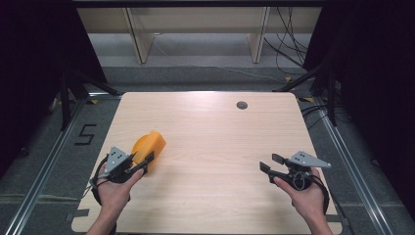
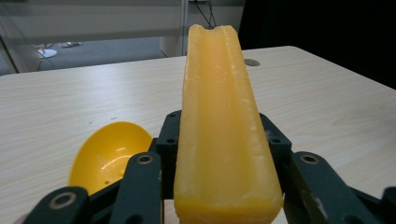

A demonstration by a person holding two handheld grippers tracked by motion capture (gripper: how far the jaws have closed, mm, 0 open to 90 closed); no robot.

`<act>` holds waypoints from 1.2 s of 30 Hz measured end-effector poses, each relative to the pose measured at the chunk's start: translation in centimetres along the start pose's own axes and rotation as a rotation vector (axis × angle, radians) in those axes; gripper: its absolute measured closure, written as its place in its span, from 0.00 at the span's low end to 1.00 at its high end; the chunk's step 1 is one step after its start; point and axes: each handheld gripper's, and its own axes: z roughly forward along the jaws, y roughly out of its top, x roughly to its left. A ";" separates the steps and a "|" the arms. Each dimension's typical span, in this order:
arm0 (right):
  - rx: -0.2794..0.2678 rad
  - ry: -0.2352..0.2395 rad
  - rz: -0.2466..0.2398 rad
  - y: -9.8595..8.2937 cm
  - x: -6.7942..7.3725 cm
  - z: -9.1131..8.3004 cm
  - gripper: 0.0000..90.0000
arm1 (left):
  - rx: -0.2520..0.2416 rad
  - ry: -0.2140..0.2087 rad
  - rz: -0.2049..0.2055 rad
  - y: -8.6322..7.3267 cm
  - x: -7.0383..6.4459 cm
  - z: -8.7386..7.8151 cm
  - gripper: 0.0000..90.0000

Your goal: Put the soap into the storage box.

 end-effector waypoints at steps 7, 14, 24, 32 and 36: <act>0.019 0.002 0.024 0.1 0.3 -0.1 0.43 | -0.010 0.092 -0.055 0.2 0.6 0.2 0.67; 0.012 0.009 -0.013 0.0 -0.2 0.1 0.43 | -0.029 0.188 -0.101 0.4 1.6 0.8 0.67; 0.008 0.002 -0.015 -0.1 -0.1 0.3 0.43 | 0.008 0.258 -0.133 -0.3 2.6 1.9 0.67; 0.022 0.010 0.005 -0.1 0.1 0.3 0.43 | 0.044 0.319 -0.117 -0.4 2.9 3.1 0.67; 0.026 0.016 0.012 -0.2 0.1 0.3 0.43 | 0.059 0.341 -0.088 -0.5 2.7 3.7 0.67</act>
